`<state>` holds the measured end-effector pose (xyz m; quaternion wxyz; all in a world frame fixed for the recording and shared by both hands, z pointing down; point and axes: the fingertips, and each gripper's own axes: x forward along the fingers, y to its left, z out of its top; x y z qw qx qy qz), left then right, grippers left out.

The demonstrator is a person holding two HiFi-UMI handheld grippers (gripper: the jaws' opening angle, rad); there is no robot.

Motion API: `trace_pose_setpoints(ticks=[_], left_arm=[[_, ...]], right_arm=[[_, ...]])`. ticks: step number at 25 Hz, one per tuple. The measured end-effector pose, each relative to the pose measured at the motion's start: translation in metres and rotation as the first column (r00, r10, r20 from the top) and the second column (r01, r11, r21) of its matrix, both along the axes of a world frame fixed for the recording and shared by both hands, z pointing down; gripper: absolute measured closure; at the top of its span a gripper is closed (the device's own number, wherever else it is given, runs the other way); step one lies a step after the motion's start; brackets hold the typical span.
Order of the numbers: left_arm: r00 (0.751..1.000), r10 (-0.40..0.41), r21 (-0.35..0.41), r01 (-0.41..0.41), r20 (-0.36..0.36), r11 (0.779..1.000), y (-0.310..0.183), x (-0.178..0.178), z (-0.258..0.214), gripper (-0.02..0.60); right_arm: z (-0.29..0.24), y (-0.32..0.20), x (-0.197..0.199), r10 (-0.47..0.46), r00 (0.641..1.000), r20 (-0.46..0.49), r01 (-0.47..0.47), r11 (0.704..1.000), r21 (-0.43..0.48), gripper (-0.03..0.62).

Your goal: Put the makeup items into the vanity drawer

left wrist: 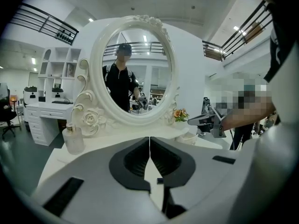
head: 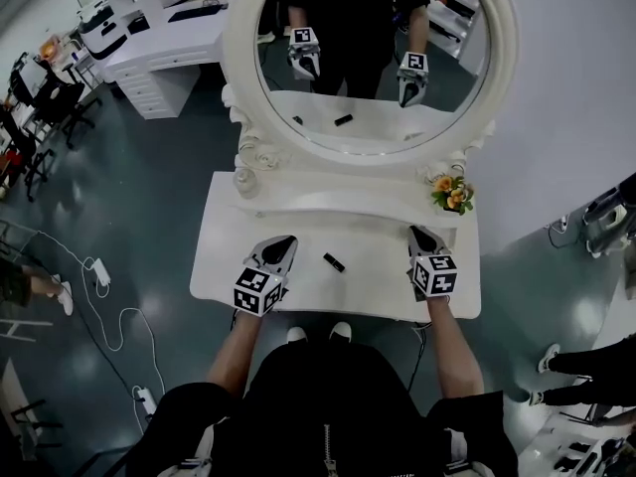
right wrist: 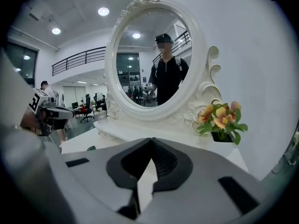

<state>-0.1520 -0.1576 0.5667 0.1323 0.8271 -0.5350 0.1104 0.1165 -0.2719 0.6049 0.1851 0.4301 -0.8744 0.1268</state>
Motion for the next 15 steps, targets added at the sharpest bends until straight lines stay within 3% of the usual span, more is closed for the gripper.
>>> trace_pose_setpoints(ticks=[15], left_arm=[[0.988, -0.157, -0.034, 0.157, -0.010, 0.987, 0.049, -0.055, 0.012, 0.560]], right_arm=[[0.021, 0.031, -0.106, -0.208, 0.978, -0.027, 0.208, 0.978, -0.013, 0.570]])
